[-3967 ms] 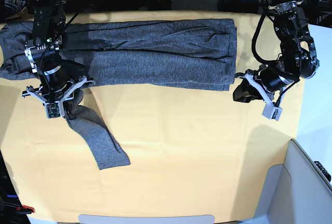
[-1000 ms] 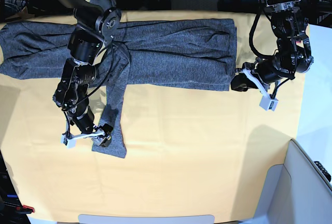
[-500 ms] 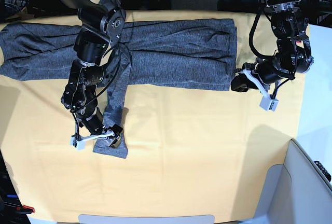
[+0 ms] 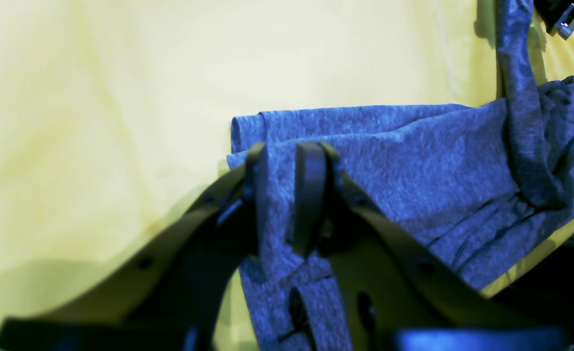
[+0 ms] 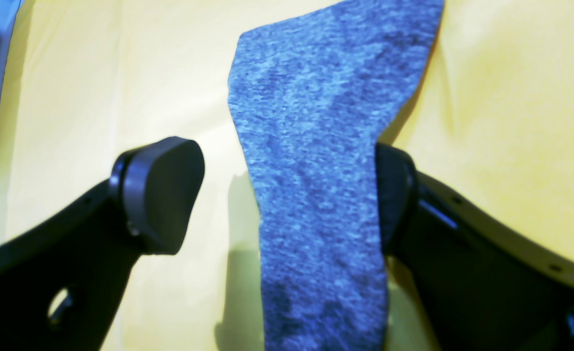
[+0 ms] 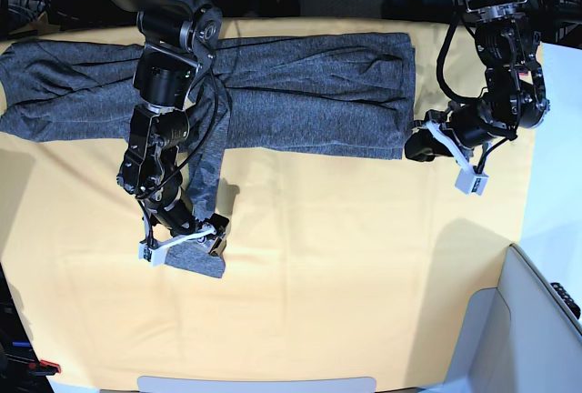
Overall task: Fold the T-shirt properly
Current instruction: 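Reach the right gripper down the sleeve and grasp its cuff end, then carry the sleeve cuff with the right gripper across the strip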
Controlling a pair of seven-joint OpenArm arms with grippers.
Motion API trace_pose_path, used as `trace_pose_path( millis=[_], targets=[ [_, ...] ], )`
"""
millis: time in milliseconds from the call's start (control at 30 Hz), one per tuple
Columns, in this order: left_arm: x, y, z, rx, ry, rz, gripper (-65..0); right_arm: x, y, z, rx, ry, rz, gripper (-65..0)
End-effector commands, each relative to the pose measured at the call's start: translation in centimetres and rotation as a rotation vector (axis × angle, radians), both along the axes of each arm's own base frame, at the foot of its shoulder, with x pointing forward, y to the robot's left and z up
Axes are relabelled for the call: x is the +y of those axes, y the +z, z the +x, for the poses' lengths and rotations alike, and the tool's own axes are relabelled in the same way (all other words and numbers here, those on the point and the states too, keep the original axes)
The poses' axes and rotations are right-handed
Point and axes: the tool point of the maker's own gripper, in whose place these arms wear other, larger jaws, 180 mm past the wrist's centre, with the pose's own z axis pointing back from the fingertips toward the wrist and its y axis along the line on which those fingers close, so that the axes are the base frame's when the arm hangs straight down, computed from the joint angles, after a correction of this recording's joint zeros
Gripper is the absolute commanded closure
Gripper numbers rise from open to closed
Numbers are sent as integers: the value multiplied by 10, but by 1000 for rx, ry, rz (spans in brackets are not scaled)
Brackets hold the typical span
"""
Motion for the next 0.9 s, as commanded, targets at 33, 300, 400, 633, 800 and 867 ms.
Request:
trace_pose_path(
  millis=[33,300,400,633,800,867],
  targets=[
    [1,13,9,-50,-3,-2,-88,18,-11,-10,84,51,22,-472],
    [1,13,9,-50,-3,-2,-86,18,-11,-9,80,48,22,0],
    [1,13,9,-50,-3,-2,-86,16,-7,-8,73,47,18,-6],
    [1,13,9,-50,-3,-1,-86,45,42,-5,-71,188,-138,0],
    [2,13,9,-50,-3,2,-86,126,75,-38,-217,433,-256,0],
    [3,14,9,-51,-1,2,-86,155,82,-57,-259,512,-271,0]
  ],
)
